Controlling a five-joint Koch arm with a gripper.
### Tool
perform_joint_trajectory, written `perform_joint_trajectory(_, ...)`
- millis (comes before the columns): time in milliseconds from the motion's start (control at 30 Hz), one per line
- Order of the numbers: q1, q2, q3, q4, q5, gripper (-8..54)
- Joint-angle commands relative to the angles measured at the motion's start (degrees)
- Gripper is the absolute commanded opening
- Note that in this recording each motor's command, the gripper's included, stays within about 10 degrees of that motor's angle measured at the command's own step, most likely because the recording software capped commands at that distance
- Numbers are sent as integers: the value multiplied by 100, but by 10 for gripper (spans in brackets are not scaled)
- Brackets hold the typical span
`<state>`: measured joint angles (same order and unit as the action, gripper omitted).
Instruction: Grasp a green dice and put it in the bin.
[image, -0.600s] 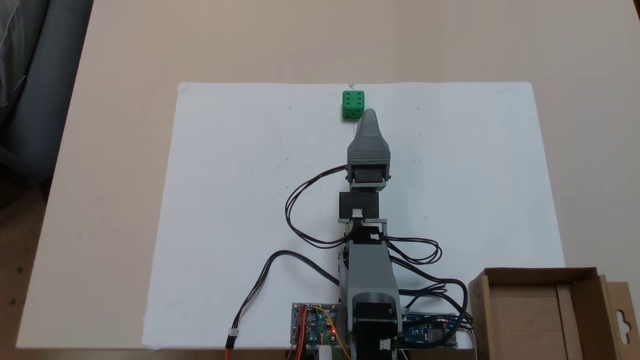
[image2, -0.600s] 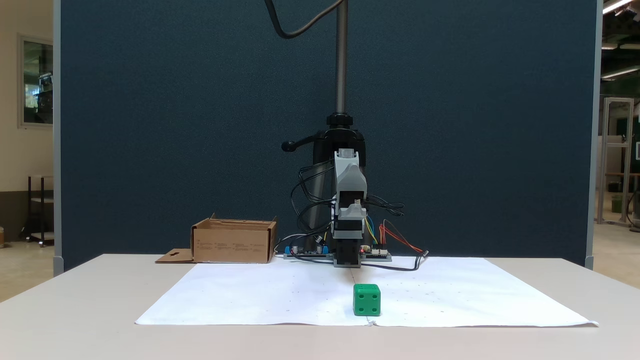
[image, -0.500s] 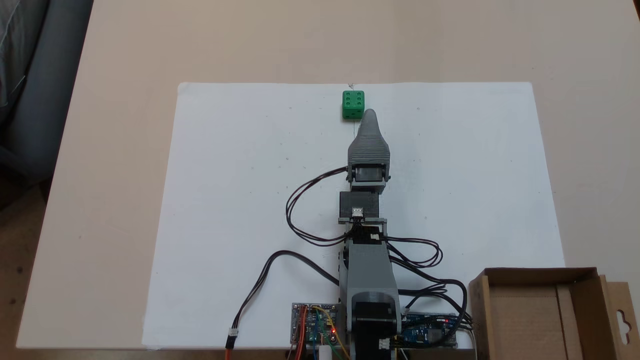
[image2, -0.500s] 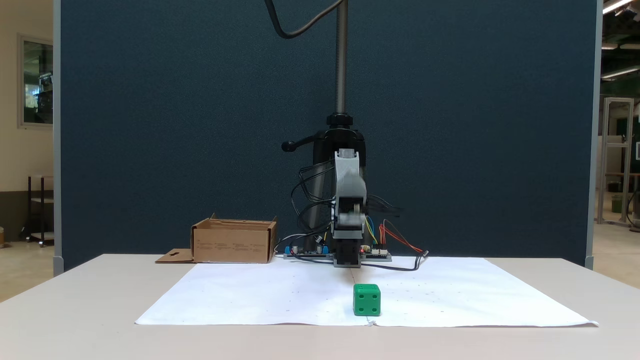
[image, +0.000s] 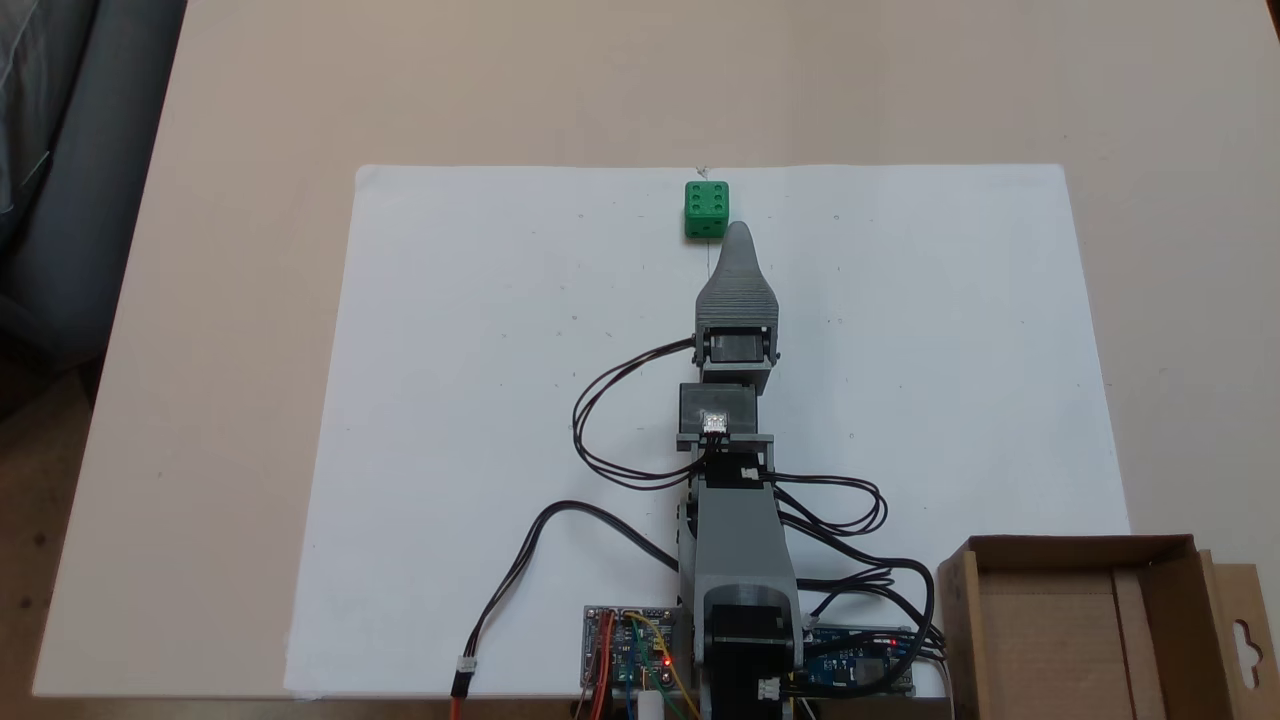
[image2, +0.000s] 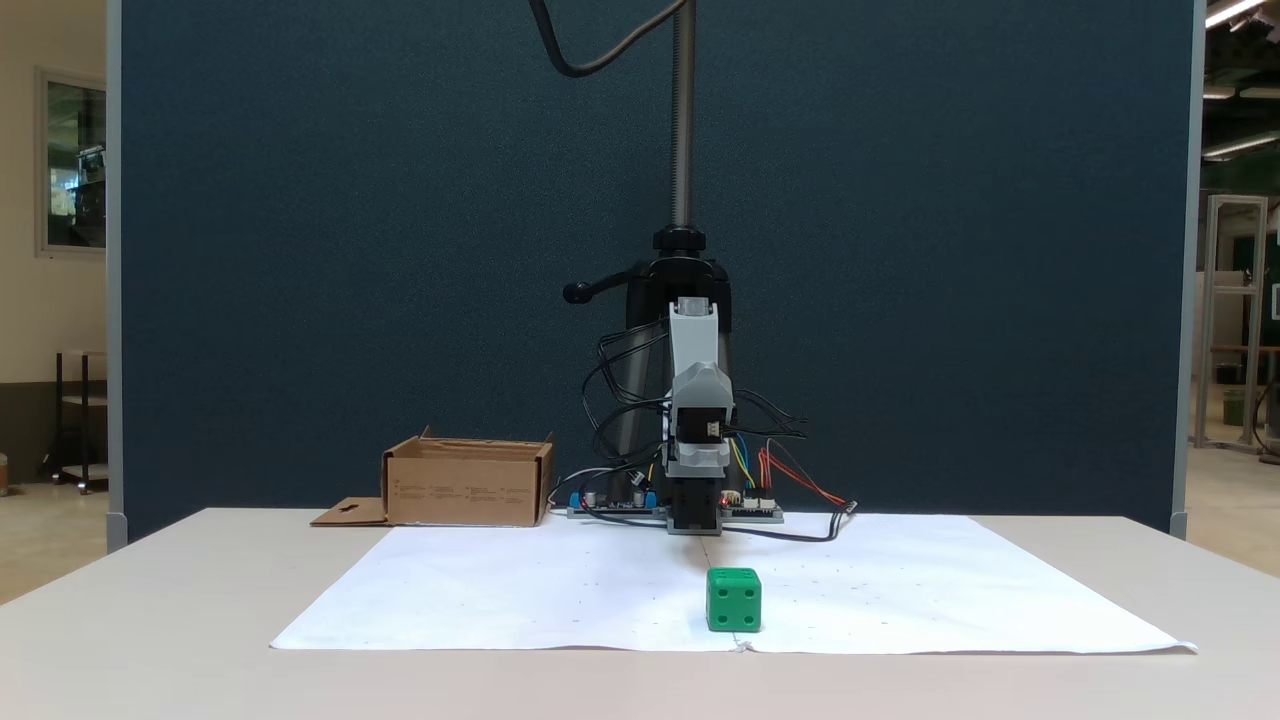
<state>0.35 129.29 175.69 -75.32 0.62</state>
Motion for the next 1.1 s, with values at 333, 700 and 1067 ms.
perform_joint_trajectory(333, 141, 633, 387, -79, -44, 446)
perform_joint_trajectory(700, 158, 624, 387, -70, -70, 425)
perform_joint_trajectory(1067, 167, 633, 387, -88, -70, 445)
